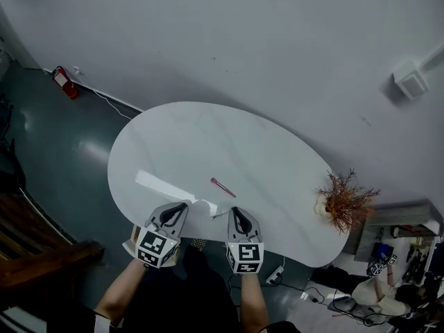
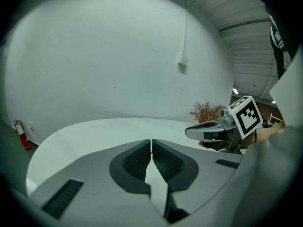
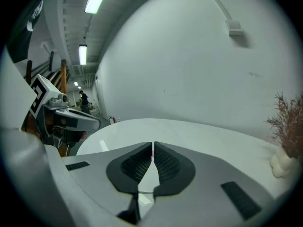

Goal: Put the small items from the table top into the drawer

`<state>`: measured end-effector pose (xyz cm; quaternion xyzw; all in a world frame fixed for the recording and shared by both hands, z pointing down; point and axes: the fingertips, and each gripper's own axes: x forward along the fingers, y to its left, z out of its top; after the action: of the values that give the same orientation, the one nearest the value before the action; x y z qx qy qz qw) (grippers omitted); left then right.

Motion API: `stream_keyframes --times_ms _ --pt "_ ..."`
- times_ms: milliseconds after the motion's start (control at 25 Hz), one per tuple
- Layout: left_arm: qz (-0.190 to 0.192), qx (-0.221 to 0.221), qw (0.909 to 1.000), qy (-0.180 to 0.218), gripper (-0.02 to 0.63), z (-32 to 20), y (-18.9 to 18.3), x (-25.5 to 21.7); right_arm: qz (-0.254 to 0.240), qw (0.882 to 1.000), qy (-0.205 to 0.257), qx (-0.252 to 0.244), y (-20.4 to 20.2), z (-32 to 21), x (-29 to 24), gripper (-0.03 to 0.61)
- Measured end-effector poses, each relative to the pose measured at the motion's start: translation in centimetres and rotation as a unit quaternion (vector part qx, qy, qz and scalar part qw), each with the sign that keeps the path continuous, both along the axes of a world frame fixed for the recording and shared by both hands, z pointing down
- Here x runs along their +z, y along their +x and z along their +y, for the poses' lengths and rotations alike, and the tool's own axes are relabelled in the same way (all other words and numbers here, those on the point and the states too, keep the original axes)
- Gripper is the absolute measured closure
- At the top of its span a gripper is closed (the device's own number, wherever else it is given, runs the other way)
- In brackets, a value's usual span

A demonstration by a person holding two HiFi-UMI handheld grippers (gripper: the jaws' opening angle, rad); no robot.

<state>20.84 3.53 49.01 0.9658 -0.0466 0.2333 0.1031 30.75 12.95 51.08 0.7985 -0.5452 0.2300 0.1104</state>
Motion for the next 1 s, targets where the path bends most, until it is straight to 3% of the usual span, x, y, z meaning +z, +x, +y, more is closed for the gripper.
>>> stream_keyframes --times_ms 480,1000 --pt "-0.028 -0.057 0.9978 -0.014 0.588 -1.6 1.2 3.9 -0.032 0.997 -0.030 -0.063 2.8 -3.0 5.8 0.540" --pt "-0.043 -0.075 0.9959 -0.028 0.588 -1.7 1.3 5.4 -0.025 0.989 -0.086 -0.115 4.2 -5.0 10.2 0.537"
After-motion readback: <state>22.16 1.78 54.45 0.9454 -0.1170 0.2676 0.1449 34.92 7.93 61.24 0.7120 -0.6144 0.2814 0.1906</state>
